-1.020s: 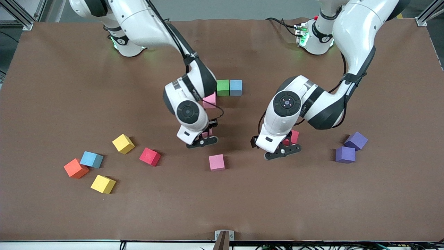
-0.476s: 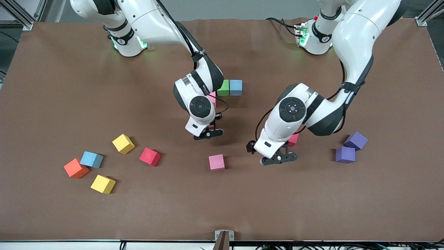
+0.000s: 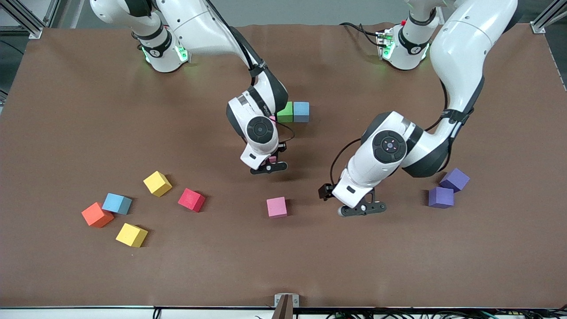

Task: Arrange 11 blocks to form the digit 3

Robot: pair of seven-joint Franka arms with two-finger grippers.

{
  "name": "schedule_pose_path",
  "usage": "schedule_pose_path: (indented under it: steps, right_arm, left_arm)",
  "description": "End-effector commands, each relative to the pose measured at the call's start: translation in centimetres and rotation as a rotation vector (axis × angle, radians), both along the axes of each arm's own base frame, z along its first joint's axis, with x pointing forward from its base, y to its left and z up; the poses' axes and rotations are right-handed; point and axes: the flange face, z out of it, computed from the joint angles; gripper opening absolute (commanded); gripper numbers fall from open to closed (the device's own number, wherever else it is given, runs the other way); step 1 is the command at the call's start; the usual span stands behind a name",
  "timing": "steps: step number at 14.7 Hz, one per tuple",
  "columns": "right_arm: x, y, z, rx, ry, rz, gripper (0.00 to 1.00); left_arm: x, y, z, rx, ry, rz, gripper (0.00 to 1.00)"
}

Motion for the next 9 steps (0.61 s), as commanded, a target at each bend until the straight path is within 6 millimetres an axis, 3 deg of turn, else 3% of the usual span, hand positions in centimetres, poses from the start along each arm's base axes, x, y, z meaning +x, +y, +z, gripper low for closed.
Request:
schedule_pose_path:
  steps: [1,9]
  right_arm:
    - [-1.3,-0.9,0.7,-0.003,0.005,-0.025,0.07]
    - [-2.2,-0.7,1.3,-0.008,-0.022,-0.135,0.07]
  left_arm:
    - [0.5,-2.3,-1.3,-0.096,-0.024,0.013,0.99]
    - [0.0,-11.0,-6.2,-0.306,-0.077,0.149,0.98]
